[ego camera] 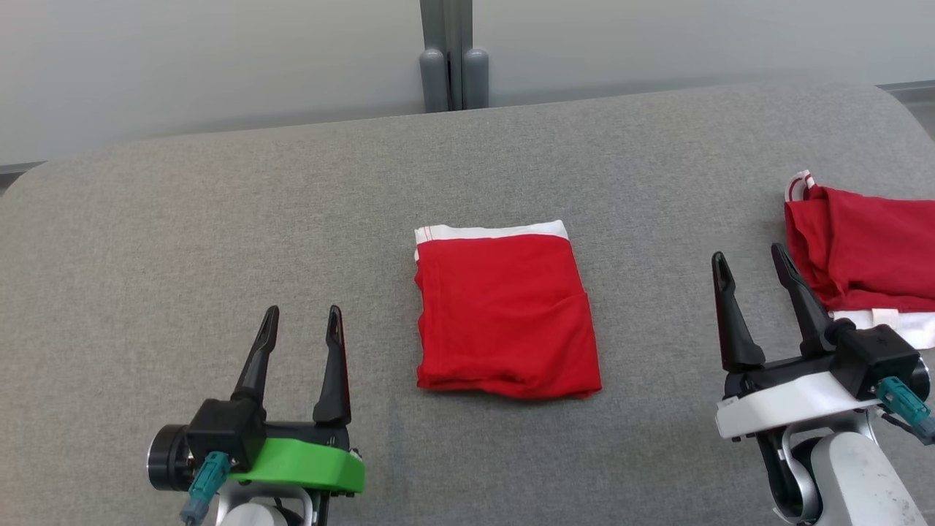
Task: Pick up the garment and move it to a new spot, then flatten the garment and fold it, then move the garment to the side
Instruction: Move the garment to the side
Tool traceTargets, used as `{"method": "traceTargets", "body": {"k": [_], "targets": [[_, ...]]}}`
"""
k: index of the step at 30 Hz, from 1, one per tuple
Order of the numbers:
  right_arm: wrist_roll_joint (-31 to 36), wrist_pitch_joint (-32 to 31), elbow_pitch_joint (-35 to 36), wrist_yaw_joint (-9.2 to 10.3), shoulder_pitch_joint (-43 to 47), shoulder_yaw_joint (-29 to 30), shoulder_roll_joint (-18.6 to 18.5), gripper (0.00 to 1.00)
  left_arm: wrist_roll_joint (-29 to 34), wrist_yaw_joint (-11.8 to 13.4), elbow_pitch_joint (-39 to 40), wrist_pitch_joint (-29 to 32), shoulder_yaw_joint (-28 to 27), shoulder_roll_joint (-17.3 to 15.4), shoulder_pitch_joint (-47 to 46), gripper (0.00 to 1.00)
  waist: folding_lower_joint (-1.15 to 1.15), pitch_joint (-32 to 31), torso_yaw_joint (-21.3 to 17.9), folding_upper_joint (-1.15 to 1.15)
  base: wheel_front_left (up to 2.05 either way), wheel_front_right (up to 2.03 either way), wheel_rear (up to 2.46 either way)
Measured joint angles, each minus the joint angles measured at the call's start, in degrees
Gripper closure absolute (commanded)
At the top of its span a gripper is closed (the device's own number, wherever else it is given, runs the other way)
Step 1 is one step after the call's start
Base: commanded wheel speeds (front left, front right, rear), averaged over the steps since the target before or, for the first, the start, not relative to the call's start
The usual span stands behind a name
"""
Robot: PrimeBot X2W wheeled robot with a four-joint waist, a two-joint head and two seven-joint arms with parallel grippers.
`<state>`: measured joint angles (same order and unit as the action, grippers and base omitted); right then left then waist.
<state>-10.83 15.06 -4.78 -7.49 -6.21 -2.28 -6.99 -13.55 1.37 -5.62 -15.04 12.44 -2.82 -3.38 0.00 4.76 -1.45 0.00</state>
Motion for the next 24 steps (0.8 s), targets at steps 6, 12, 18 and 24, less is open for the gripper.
{"method": "traceTargets", "body": {"k": [6, 12, 18, 24], "targets": [[0.2, 0.0, -3.7, 0.0, -0.1, -0.9, -0.6, 0.0, -0.1, 0.1, -0.4, 0.0, 0.8, 0.0, -0.1, 0.0, 0.0, 0.9, 1.0, 0.0, 0.0, 0.0, 0.0], [-0.5, -1.1, -11.5, 0.0, -4.0, -5.2, -1.0, 0.0, -0.2, -0.1, -1.3, 0.0, 2.9, 0.0, -1.9, 0.0, 0.0, 3.2, 2.5, 0.0, 0.0, 0.0, 0.0], [-5.8, -4.5, -18.0, 0.0, -8.5, -8.4, -0.7, 0.0, -0.6, 0.2, -1.8, 0.0, 5.0, 0.0, -3.7, 0.0, 0.0, 5.5, 5.3, 0.0, 0.0, 0.0, 0.0], [-10.9, -8.9, -24.1, 0.0, -12.3, -9.8, -0.8, 0.0, -1.2, 1.0, -2.1, 0.0, 6.8, 0.0, -4.5, 0.0, 0.0, 7.4, 8.7, 0.0, 0.0, 0.0, 0.0]]}}
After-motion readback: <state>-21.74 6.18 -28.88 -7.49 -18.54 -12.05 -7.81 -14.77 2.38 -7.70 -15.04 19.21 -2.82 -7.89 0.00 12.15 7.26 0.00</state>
